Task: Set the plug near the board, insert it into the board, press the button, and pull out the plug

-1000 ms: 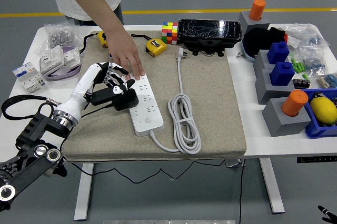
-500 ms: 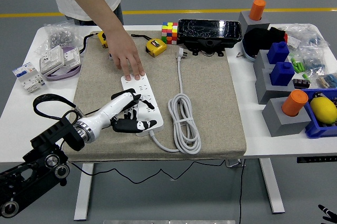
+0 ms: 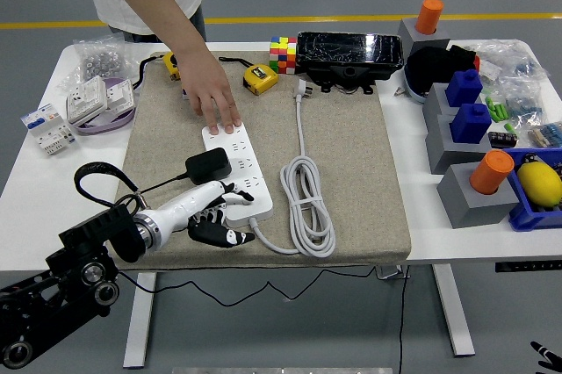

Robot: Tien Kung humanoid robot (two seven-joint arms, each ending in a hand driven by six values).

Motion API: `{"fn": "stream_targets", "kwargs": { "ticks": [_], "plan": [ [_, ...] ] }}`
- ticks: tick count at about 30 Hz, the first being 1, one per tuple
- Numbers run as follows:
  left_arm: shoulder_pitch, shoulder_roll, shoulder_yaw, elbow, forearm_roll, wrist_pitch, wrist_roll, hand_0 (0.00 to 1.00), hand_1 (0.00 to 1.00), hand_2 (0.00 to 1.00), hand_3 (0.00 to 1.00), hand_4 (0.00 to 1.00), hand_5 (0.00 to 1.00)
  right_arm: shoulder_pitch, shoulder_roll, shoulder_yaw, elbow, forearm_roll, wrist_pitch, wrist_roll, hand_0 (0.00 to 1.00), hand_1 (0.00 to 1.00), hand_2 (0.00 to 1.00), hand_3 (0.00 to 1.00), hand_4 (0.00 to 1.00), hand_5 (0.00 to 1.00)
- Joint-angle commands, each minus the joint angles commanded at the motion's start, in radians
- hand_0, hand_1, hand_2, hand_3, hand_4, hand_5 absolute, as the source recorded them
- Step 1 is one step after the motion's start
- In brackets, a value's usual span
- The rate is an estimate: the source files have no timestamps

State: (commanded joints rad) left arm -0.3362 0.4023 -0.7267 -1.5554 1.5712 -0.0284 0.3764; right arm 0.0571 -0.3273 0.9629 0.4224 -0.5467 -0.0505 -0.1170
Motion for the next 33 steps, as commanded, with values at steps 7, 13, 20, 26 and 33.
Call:
{"fn": "stream_targets", "kwargs": {
  "ticks": [7, 13, 20, 26, 33],
  "plan": [
    [-0.009, -0.011, 0.006, 0.029, 0.017, 0.005, 0.014, 0.072, 0.073, 0.137, 0.801, 0.850, 0.321, -0.002, -0.001, 0.001, -0.001, -0.001, 0.000, 0.000, 0.560, 0.637, 0.609, 0.600, 0.963, 0.495],
    [-0.010, -0.018, 0.004, 0.042, 0.022, 0.018, 0.012, 0.072, 0.073, 0.137, 0.797, 0.854, 0.328, -0.005, 0.001, 0.001, 0.000, -0.001, 0.000, 0.000, 0.560, 0.638, 0.609, 0.600, 0.963, 0.494],
    [-0.007, -0.019, 0.009, 0.060, 0.030, 0.009, 0.024, 0.072, 0.073, 0.136, 0.797, 0.855, 0.328, -0.006, 0.001, 0.005, 0.000, -0.001, 0.000, 0.001, 0.560, 0.637, 0.609, 0.600, 0.963, 0.494],
    [0.000, -0.018, 0.009, 0.054, 0.030, 0.012, 0.014, 0.071, 0.072, 0.136, 0.789, 0.855, 0.329, -0.007, 0.002, 0.009, 0.000, -0.002, 0.000, 0.001, 0.560, 0.637, 0.609, 0.600, 0.963, 0.494],
    [0.010, -0.020, -0.011, 0.045, -0.027, 0.111, -0.135, 0.077, 0.072, 0.141, 0.706, 0.856, 0.331, -0.010, 0.005, 0.011, 0.000, -0.003, -0.001, 0.001, 0.560, 0.637, 0.609, 0.600, 0.963, 0.494]
  ]
}}
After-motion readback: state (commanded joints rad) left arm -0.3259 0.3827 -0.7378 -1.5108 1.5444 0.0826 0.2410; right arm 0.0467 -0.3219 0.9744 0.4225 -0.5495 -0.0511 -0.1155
